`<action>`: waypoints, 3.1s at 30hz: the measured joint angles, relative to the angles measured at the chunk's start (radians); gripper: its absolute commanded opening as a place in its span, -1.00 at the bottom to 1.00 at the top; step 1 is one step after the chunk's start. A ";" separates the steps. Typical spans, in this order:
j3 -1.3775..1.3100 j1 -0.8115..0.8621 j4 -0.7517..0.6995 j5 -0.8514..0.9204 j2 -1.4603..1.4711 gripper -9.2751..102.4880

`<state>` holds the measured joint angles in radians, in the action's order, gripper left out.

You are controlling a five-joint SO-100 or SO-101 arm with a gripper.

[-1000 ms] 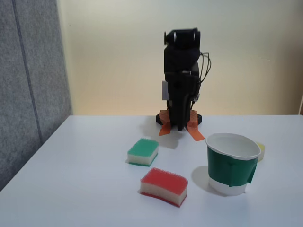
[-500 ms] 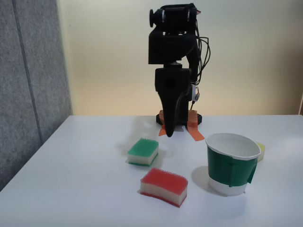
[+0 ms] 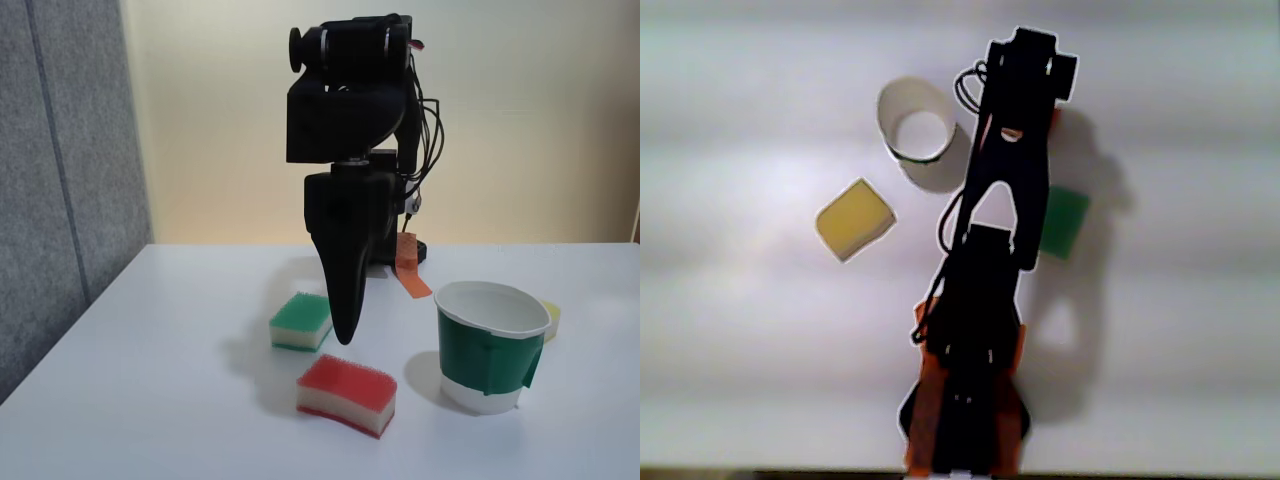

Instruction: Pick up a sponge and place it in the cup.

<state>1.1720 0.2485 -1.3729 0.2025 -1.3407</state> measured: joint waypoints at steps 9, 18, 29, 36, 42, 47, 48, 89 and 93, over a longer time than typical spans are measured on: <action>0.179 -0.006 0.103 -0.009 -0.026 -0.55; 0.282 0.017 0.169 0.002 -0.097 -0.27; 0.066 0.012 0.169 -0.044 0.029 -0.21; 0.025 -0.008 0.215 -0.066 0.107 -0.21; 0.144 -0.006 0.268 -0.077 0.103 -0.21; 0.247 -0.008 0.318 -0.080 0.077 -0.24; 0.261 -0.002 0.321 -0.078 0.074 -0.24; 0.166 -0.176 0.089 -0.135 -0.393 -0.83; 0.318 -0.247 0.163 -0.193 -0.497 -0.83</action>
<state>1.4895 0.0015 -1.2103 0.0092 -1.8377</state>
